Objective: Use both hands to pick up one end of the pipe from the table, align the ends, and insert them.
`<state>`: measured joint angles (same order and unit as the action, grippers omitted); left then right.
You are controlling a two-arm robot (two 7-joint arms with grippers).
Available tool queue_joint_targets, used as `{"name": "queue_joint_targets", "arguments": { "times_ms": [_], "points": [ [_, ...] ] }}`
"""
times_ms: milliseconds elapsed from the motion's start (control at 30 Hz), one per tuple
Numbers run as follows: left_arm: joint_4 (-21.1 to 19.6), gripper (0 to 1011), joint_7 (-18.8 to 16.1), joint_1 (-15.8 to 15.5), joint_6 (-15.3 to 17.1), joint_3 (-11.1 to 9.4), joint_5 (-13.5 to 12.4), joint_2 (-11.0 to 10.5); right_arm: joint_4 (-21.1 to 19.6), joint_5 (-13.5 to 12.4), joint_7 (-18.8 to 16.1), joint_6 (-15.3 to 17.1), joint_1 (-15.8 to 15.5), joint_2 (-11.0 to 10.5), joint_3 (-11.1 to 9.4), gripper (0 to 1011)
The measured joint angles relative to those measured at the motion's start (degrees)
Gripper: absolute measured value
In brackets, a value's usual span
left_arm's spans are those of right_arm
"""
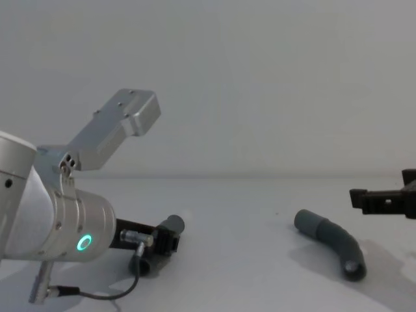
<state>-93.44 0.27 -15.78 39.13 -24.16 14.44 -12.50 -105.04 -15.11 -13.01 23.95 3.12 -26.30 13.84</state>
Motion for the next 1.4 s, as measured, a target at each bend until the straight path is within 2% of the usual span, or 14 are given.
{"name": "queue_joint_targets", "arguments": {
  "times_ms": [700,1400],
  "points": [
    [0.0,331,0.0,0.0,0.0,0.0,0.0,0.0,4.8,2.6,-1.9,1.9,3.6,1.9,4.0,1001],
    [0.0,331,0.0,0.0,0.0,0.0,0.0,0.0,8.7,4.1,-2.7,4.1,6.7,4.8,6.0,1001]
  ]
}}
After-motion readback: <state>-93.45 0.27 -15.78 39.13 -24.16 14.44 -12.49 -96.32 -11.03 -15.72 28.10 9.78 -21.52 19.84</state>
